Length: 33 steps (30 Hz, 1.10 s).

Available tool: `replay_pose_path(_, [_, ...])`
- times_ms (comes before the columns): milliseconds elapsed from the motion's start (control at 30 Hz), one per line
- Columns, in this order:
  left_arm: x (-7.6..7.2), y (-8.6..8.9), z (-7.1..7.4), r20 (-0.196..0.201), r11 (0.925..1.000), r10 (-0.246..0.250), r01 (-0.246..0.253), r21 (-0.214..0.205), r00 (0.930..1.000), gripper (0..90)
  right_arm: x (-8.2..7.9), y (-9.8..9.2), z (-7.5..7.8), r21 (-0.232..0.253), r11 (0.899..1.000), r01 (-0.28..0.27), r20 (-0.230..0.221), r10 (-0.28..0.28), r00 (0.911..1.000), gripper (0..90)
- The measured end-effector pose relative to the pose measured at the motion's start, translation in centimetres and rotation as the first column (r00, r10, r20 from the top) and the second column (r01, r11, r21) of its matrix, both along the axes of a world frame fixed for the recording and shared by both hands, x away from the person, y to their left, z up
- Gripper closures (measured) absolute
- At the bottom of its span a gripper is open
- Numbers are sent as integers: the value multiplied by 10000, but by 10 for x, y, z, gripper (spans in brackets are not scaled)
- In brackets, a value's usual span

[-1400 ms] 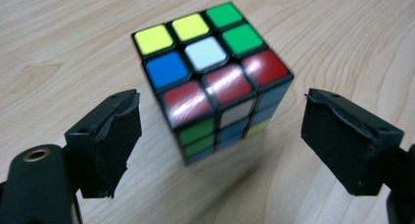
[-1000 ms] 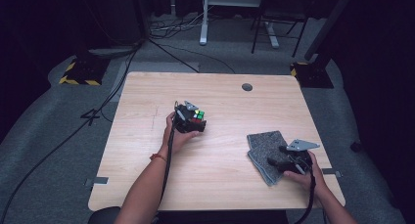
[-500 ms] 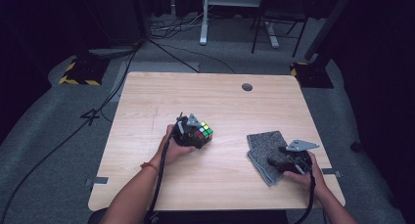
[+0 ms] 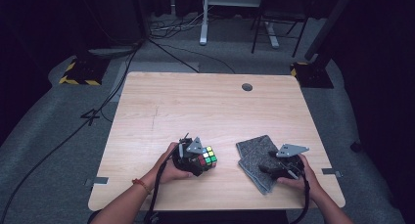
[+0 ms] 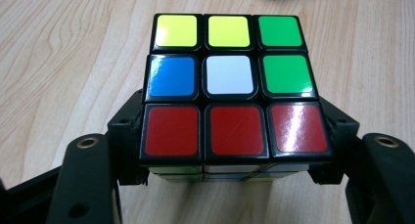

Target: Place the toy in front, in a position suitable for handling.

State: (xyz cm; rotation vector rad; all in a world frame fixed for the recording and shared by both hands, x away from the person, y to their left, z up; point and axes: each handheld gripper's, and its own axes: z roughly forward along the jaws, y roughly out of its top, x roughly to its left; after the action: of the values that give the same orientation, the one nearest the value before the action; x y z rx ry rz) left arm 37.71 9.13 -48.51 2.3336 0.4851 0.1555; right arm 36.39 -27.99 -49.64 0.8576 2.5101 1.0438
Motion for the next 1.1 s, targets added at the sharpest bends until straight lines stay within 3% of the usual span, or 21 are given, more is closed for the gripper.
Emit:
replay_pose_path(33, [-1, 2, 0, -119, 9999, 54, -55, -89, 9999, 290, -1, 1, 1, -15, 10000, -63, 6, 63, 10000, 278])
replay_pose_path(67, [-4, 4, 0, 48, 9992, 385, -385, -117, 9992, 250, -4, 5, 2, -45, 9998, -203, 123, 203, 9997, 283])
replay_pose_path(100, [-4, 4, 0, 48, 9992, 385, -385, -117, 9992, 213, -6, 6, 4, -110, 9995, -303, 276, 306, 9992, 287])
replay_pose_path(133, [-7, 7, 1, -1, 9977, 573, -572, -349, 9984, 181, -8, 8, 6, -117, 9991, -409, 416, 413, 9983, 286])
replay_pose_path(200, [-10, 7, 0, 19, 9972, 668, -667, -348, 9978, 164, -10, 9, 11, 171, 9980, -613, 462, 604, 9971, 284])
replay_pose_path(233, [-14, 8, -2, 198, 9974, 715, -714, -57, 9972, 153, -11, 11, 13, 184, 9977, -656, 514, 645, 9966, 283])
replay_pose_path(300, [-15, 8, -4, 226, 9969, 788, -787, -47, 9966, 157, -12, 12, 14, 153, 9975, -695, 570, 686, 9960, 283])
replay_pose_path(433, [-13, 7, -6, 153, 9961, 877, -876, -102, 9960, 158, -6, 16, 9, -234, 9978, -620, 413, 630, 9972, 256])
replay_pose_path(500, [-13, 4, -7, 311, 9967, 806, -806, -35, 9963, 162, -1, 14, 3, -221, 9989, -403, 91, 405, 9991, 229])
replay_pose_path(567, [-11, 1, -7, 339, 9970, 775, -773, -67, 9964, 163, 1, 10, -2, 218, 9994, -259, -207, 263, 9994, 232])
replay_pose_path(633, [-11, 0, -8, 326, 9972, 751, -750, -41, 9966, 191, 1, 9, -2, 134, 9995, -280, -182, 282, 9994, 250])
replay_pose_path(667, [-9, -2, -8, 323, 9984, 534, -540, 166, 9980, 270, 1, 10, -1, 72, 9996, -258, -191, 260, 9995, 266])
replay_pose_path(700, [-9, -2, -8, 323, 9984, 534, -540, 166, 9980, 295, 0, 10, -1, 70, 9996, -283, -210, 284, 9994, 291])
replay_pose_path(800, [-8, -4, -8, 366, 9990, 421, -427, 147, 9984, 304, 0, 9, 0, 167, 9993, -348, -242, 352, 9991, 434])
replay_pose_path(833, [-8, -4, -8, 366, 9990, 421, -427, 147, 9984, 315, 0, 9, 0, 167, 9993, -348, -242, 352, 9991, 434])
replay_pose_path(867, [-7, -4, -9, 363, 9994, 322, -328, 149, 9988, 317, 1, 8, 2, 155, 9993, -344, -229, 348, 9991, 553])
replay_pose_path(900, [-6, -4, -9, 339, 9996, 268, -272, 125, 9991, 320, 1, 8, 2, 154, 9993, -327, -231, 330, 9992, 590])
replay_pose_path(1100, [-5, -4, -9, 282, 9999, 127, -129, 81, 9995, 332, 3, 6, 3, 45, 9998, -187, -99, 187, 9998, 730])
